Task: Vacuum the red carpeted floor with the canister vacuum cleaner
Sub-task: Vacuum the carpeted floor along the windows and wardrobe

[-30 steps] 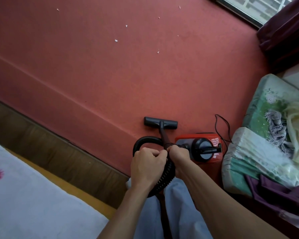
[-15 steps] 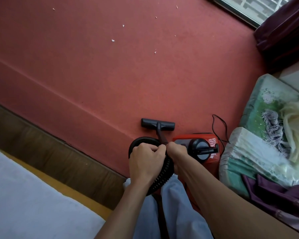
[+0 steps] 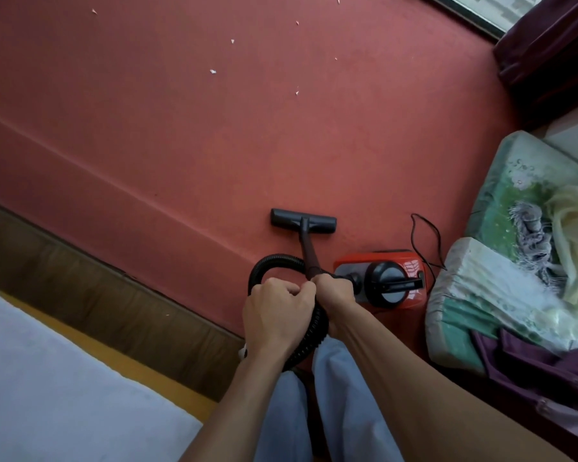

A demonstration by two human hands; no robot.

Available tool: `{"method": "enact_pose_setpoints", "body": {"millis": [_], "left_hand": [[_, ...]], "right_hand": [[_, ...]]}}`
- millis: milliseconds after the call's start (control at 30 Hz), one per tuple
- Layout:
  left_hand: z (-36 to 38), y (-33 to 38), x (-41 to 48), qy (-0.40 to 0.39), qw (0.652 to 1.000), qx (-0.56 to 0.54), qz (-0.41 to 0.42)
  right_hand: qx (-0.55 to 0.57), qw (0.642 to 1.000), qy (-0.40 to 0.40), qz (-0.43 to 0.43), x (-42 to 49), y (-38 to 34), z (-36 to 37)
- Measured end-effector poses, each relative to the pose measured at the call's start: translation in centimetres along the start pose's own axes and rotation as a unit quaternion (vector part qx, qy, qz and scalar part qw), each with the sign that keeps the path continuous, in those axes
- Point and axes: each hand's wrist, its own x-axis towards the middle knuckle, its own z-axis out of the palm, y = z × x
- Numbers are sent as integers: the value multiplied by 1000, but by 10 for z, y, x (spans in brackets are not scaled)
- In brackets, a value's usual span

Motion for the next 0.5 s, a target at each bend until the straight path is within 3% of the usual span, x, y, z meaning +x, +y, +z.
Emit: {"method": "enact_pose_setpoints", "body": {"millis": [367,500], "left_hand": [[-7,29,20,15,998,-37,53],[-8,27,26,-1,998,-48,44]], "right_hand": [[-28,992,84,-91,-3,-61,-13],[-33,994,61,-86,1,-64,-8]]}}
